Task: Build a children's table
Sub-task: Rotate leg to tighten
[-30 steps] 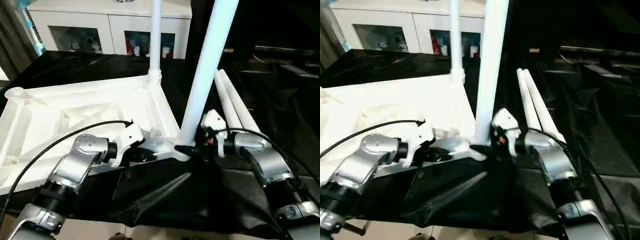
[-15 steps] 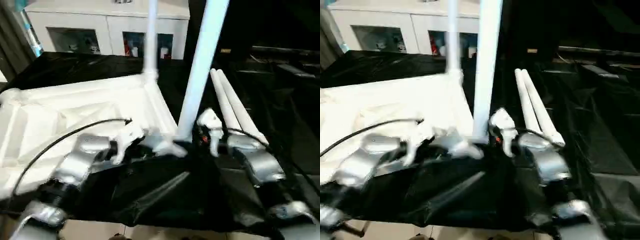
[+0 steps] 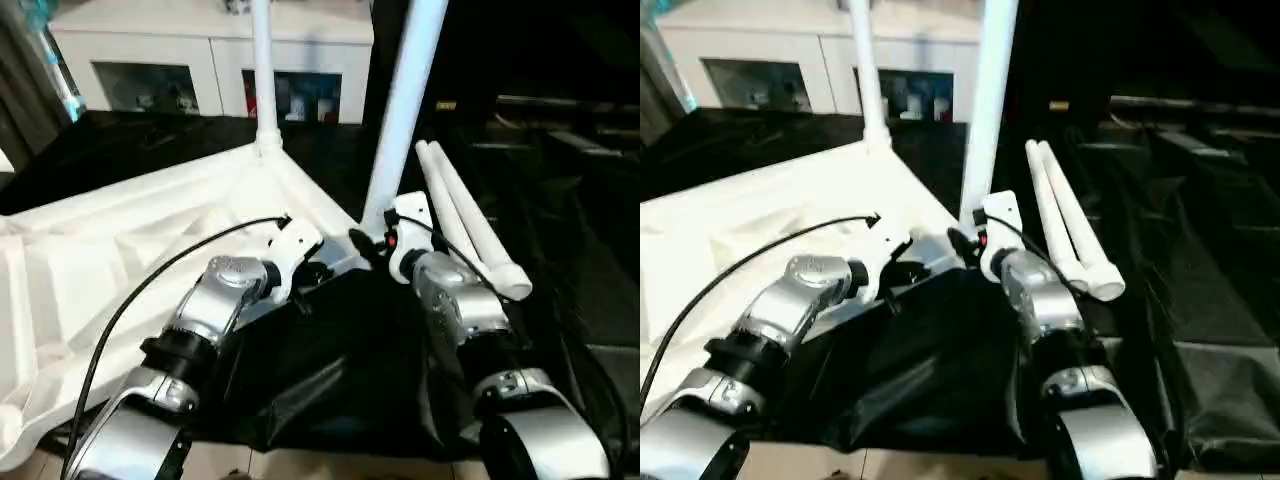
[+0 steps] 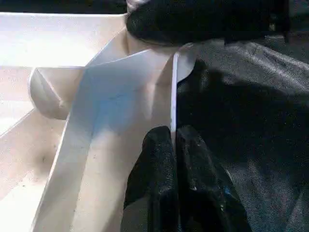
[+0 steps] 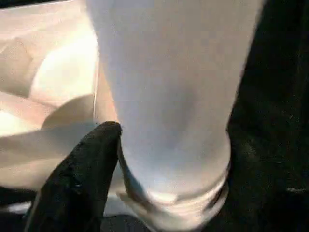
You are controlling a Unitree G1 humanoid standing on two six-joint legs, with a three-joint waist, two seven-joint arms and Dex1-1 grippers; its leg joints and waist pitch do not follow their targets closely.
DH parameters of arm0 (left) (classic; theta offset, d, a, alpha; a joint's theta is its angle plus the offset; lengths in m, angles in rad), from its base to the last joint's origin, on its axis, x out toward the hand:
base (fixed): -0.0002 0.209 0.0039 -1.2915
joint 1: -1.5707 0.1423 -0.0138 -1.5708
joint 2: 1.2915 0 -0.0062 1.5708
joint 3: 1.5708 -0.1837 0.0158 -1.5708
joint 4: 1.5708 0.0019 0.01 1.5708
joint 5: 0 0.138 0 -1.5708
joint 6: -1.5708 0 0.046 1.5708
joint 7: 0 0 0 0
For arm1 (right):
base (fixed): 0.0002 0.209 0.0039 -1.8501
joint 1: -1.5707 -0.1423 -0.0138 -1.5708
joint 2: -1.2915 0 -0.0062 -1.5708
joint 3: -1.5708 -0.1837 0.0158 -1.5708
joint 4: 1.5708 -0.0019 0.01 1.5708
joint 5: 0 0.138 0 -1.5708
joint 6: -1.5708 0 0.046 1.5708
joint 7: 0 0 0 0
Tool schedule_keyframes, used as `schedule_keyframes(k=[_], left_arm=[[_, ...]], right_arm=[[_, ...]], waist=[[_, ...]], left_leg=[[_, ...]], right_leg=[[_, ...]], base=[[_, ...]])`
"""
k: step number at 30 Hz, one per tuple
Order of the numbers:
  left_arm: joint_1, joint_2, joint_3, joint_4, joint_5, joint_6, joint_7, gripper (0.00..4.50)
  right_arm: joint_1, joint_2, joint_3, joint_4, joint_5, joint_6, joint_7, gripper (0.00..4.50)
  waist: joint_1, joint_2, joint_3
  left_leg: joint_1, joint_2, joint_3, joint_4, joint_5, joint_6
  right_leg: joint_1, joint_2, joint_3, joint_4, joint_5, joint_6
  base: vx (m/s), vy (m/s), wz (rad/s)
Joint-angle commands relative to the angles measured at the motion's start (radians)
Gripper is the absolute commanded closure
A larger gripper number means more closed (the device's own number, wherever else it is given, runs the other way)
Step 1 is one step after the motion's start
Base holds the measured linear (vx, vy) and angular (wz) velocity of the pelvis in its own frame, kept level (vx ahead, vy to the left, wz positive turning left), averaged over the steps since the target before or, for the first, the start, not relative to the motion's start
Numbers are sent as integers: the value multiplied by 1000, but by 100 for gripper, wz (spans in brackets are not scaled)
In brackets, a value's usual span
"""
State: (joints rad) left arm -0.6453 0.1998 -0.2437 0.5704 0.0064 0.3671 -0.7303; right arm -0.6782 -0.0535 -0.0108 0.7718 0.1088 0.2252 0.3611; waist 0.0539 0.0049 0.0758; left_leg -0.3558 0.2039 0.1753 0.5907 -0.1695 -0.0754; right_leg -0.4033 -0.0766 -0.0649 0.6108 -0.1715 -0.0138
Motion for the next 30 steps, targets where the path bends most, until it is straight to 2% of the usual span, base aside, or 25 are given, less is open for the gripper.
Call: schedule_keyframes(k=[1,4,5,6,8,10,16,17,19,23,24,27,28,30], left_arm=[[0,-13,14,-51,-35,-68,-29,450],[39,29,-1,-89,-51,-82,-111,450],[49,42,-7,-100,-55,-90,-133,450],[70,67,-17,-123,-63,-102,-176,450],[85,86,-23,-140,-68,-104,-203,450],[110,120,-27,-176,-79,-100,-260,450],[161,196,-35,-244,-119,-95,-399,450],[170,211,-32,-256,-128,-91,-421,450],[182,238,-23,-277,-144,-84,-456,450],[186,253,-15,-287,-153,-78,-481,450],[187,254,-15,-288,-153,-77,-482,450],[191,256,-13,-294,-157,-74,-487,450],[191,257,-14,-295,-157,-73,-487,450],[191,245,-14,-291,-154,-74,-466,450]], right_arm=[[19,12,58,21,0,18,92,73],[31,-42,82,-18,-12,3,180,68],[34,-58,91,-29,-14,-2,208,68],[45,-91,111,-55,-18,-14,266,68],[55,-118,126,-80,-17,-22,317,68],[73,-164,141,-122,-15,-32,410,68],[95,-235,156,-183,1,-39,533,68],[101,-251,164,-197,7,-38,564,68],[118,-282,183,-232,18,-37,626,68],[124,-287,185,-243,23,-32,644,68],[124,-287,185,-243,23,-32,644,95],[132,-277,182,-249,28,-24,657,108],[133,-276,182,-249,28,-23,657,132],[143,-264,183,-254,31,-13,640,140]], waist=[[2,-4,-74],[3,-5,-75],[2,-5,-75],[2,-7,-76],[3,-4,-76],[8,-5,-78],[10,-3,-83],[12,-2,-81],[12,-3,-78],[13,-6,-76],[12,-5,-76],[11,-8,-77],[11,-7,-77],[11,-7,-78]], left_leg=[[2,13,-5,-72,-279,4],[2,15,-5,-71,-267,9],[-3,15,-5,-72,-257,18],[-3,16,-4,-70,-250,22],[1,17,-1,-69,-233,30],[-1,20,-1,-70,-212,36],[-4,22,0,-65,-179,49],[-5,21,1,-65,-178,51],[-5,22,1,-66,-201,47],[-4,21,0,-67,-223,35],[-4,21,0,-68,-225,32],[-4,21,-1,-68,-228,26],[-4,21,-1,-67,-224,27],[-4,20,0,-66,-214,29]], right_leg=[[45,-57,40,-87,-337,-174],[48,-59,40,-86,-327,-179],[50,-60,41,-85,-314,-183],[50,-61,41,-83,-306,-185],[45,-58,43,-82,-284,-193],[50,-56,42,-75,-237,-210],[52,-54,42,-63,-164,-240],[49,-54,41,-63,-161,-244],[48,-54,42,-66,-198,-237],[47,-56,42,-71,-259,-220],[46,-57,42,-72,-268,-217],[45,-55,43,-73,-279,-206],[46,-56,43,-72,-275,-207],[45,-55,43,-71,-261,-210]], base=[[0,0,0],[0,0,0],[0,0,0],[0,0,0],[0,0,0],[0,0,0],[0,0,0],[0,0,0],[0,0,0],[0,0,0],[0,0,0],[0,0,0],[0,0,0],[0,0,0]])
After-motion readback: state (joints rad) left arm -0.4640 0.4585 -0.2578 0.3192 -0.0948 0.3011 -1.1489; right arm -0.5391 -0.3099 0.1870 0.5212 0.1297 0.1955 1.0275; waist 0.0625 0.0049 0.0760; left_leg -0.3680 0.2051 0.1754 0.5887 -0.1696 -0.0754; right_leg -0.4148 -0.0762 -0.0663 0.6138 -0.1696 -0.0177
